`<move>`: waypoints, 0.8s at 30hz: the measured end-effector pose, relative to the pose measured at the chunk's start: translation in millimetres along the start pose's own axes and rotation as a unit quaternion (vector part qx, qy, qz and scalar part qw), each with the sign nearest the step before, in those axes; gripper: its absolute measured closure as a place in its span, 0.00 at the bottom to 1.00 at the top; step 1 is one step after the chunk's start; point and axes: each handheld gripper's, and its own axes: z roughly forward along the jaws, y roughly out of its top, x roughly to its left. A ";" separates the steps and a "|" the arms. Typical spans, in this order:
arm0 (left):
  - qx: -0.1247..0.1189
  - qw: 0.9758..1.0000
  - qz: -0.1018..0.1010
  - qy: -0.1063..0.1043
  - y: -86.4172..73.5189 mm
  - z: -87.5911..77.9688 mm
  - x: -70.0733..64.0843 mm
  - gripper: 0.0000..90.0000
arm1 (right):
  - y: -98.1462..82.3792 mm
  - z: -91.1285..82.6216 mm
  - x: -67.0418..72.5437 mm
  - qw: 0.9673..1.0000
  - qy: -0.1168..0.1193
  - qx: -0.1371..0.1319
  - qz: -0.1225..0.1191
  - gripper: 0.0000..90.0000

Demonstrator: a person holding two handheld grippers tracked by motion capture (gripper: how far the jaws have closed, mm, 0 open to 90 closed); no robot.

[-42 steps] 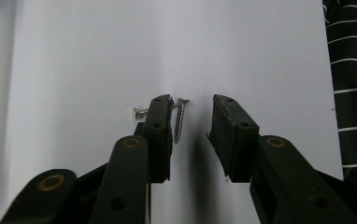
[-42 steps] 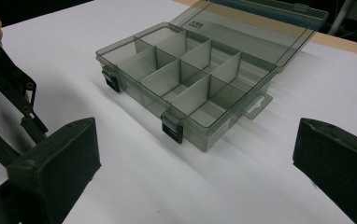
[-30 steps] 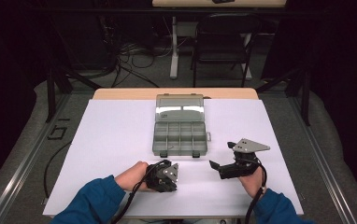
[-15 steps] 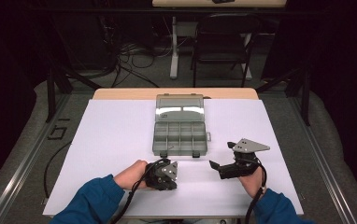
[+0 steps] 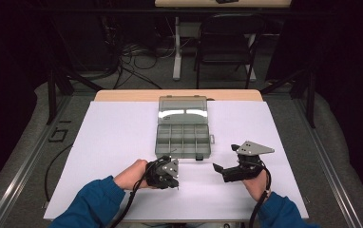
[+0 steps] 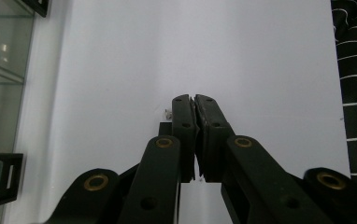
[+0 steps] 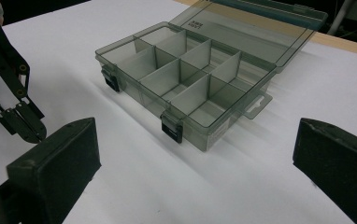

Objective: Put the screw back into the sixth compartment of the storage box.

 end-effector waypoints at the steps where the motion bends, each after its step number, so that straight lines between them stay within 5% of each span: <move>1: -0.001 1.000 -0.002 0.003 -0.3 -0.3 0.6 0.97 | 0.0 0.0 0.0 1.000 0.000 -0.001 0.000 0.00; 24: -0.001 1.000 -0.020 0.023 -2.0 -9.2 14.4 0.97 | -0.2 0.1 0.0 1.000 0.001 0.000 0.001 0.00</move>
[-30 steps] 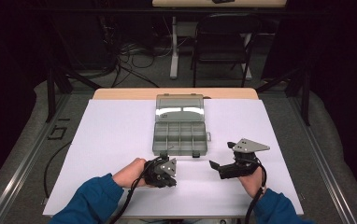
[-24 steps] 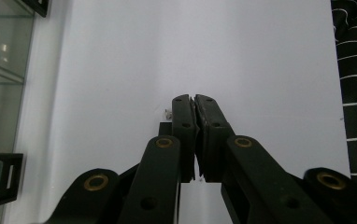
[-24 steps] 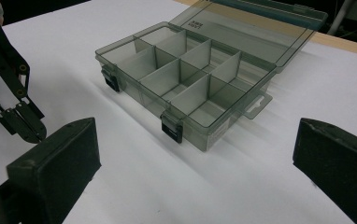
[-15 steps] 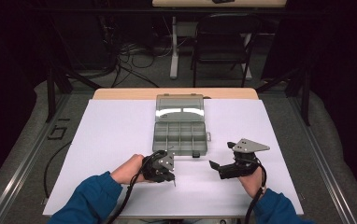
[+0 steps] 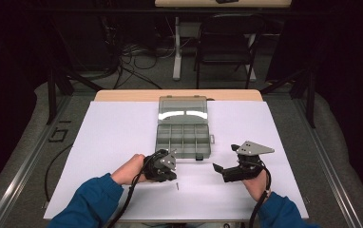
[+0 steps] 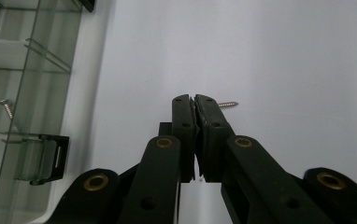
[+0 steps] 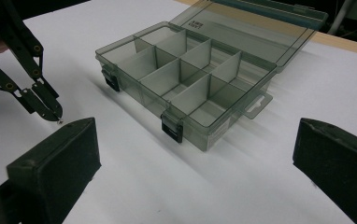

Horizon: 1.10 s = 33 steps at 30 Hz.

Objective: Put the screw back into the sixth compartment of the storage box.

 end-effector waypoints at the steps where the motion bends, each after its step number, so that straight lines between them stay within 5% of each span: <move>1: 0.001 1.000 0.000 0.001 0.4 -0.6 0.6 0.97 | 0.0 0.0 -0.1 1.000 0.000 0.000 0.000 0.00; 33: -0.031 0.999 -0.007 0.043 17.0 -26.6 32.5 0.97 | -0.2 -0.3 -0.3 1.000 -0.001 0.000 0.000 0.00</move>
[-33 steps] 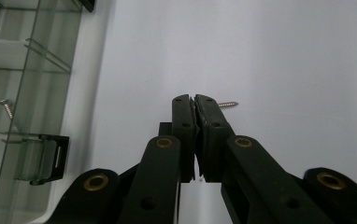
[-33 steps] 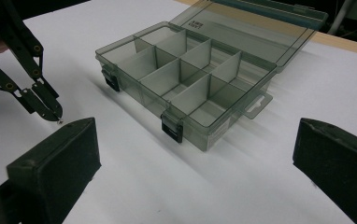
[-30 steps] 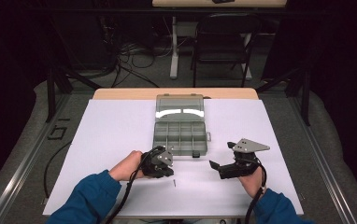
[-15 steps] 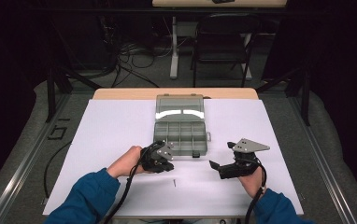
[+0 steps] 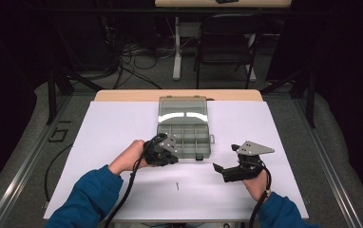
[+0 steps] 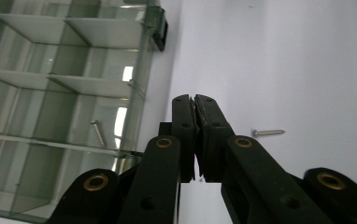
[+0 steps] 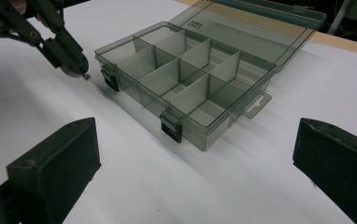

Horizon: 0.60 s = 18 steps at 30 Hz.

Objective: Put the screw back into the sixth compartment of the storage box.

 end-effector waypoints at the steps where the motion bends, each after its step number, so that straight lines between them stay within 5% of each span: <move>1: -0.003 1.000 0.000 0.003 0.2 -1.3 2.0 0.97 | 0.0 -0.1 0.0 1.000 -0.001 0.000 0.000 0.00; 18: -0.015 0.999 -0.023 0.031 4.6 -4.0 23.8 0.97 | -0.3 0.5 -0.1 1.000 0.001 0.001 0.002 0.00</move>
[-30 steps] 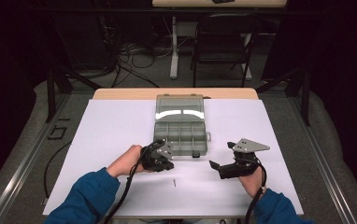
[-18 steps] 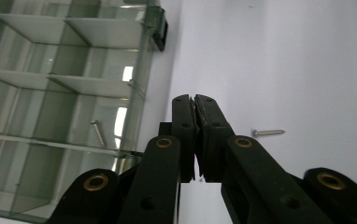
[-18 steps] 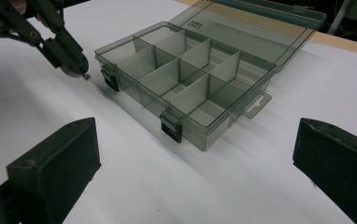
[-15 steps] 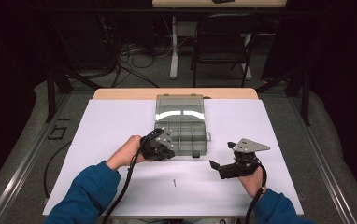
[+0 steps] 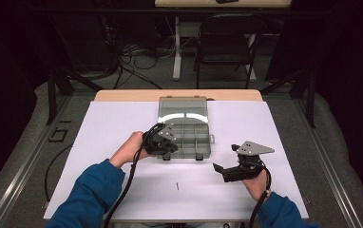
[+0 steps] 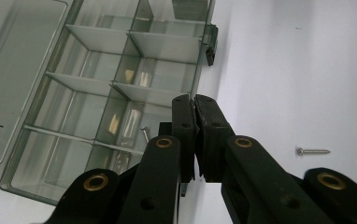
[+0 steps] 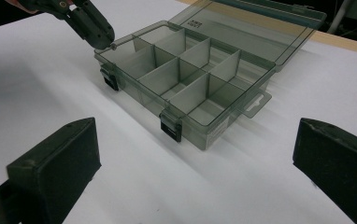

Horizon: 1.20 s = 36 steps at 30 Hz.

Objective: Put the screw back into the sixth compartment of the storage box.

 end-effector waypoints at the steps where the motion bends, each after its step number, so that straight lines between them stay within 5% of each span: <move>1: -0.001 1.000 -0.001 0.002 0.2 0.7 0.7 0.97 | 0.1 -0.1 0.1 1.000 -0.001 0.000 -0.001 0.00; 36: 0.018 0.999 -0.037 0.021 -5.5 29.8 21.2 0.96 | -1.1 2.1 -1.4 1.000 0.003 0.011 -0.002 0.00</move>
